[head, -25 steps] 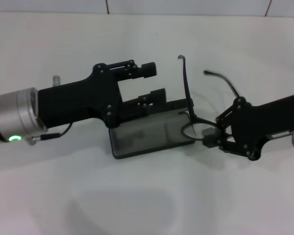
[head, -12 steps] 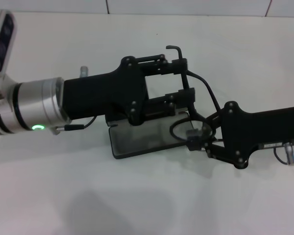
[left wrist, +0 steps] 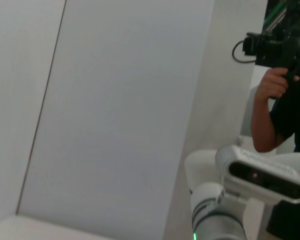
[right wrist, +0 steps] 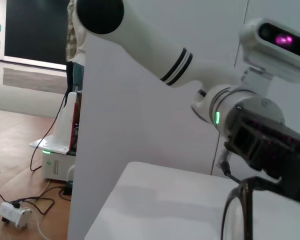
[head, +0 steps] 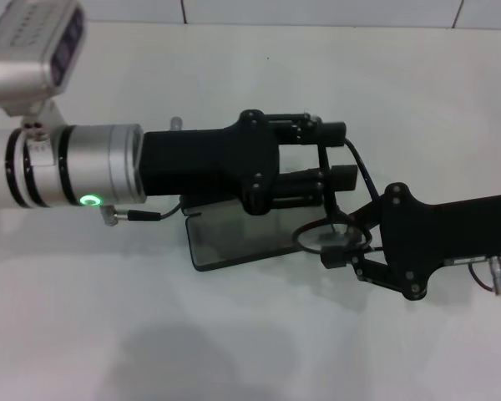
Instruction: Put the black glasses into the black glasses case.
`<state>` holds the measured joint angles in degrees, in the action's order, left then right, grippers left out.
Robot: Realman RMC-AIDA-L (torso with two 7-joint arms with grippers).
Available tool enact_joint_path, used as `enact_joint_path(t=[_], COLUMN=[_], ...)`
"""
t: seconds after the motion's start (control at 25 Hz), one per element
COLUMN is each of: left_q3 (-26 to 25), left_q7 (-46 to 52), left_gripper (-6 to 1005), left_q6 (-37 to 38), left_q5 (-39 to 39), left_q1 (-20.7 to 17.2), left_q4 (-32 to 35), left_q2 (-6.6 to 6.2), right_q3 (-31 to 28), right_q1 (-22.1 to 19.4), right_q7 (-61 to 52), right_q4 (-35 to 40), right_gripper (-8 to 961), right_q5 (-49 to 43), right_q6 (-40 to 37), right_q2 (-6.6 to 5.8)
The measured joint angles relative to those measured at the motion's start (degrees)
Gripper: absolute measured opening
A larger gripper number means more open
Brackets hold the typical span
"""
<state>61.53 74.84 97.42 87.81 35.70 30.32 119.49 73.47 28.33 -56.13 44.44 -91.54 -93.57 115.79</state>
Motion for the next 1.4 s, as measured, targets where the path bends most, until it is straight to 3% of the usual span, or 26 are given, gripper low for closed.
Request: enact_joint_path(t=[0.36,0.52,0.56,0.76,0.96,1.04,1.2,1.4], left_q3=[-0.27,-0.62,-0.63,-0.52,-0.21,-0.11,0.19,1.94], left_q7=[6.50,6.61,6.65,6.24,5.20,3.62,-0.92,-6.82], left_gripper=[563,563,563,563,563,563,563,563], left_q6=[-1.76,-1.65,-1.68,-4.21,-8.45,-8.76,-8.09,-5.40], left_q5=[4.11,2.80,2.80,3.86,4.31,3.73,0.60,-2.54], left_q1=[2.49,1.85,1.76,1.38,2.59,2.95,3.13,2.32], left_q4=[0.17,0.48,0.48,0.29,0.05,-0.07,-0.98,-1.83], left_q2=[0.02,-0.31,-0.39,-0.56,0.15,0.33,0.59,0.53], right_q3=[-0.45,-4.58,-7.35,-7.29,-1.51,0.92,1.22,0.35], right_q1=[-2.17,-5.18,-7.89,-10.06,-6.68,-2.81,4.51,6.98], right_q7=[6.50,10.76,15.20,25.23,27.01,26.56,23.81,19.87], right_q4=[0.71,1.85,2.46,1.71,-1.88,-6.76,-17.19,-20.72], right_gripper=[114,114,114,115,118,119,122,125], right_q5=[-0.16,0.65,3.60,7.74,7.76,7.77,7.68,7.95], right_q6=[-1.84,-3.62,-7.06,-17.48,-21.86,-21.87,-20.56,-17.00], right_q2=[-0.28,-0.13,0.02,-0.18,-0.02,0.03,-0.13,-0.18])
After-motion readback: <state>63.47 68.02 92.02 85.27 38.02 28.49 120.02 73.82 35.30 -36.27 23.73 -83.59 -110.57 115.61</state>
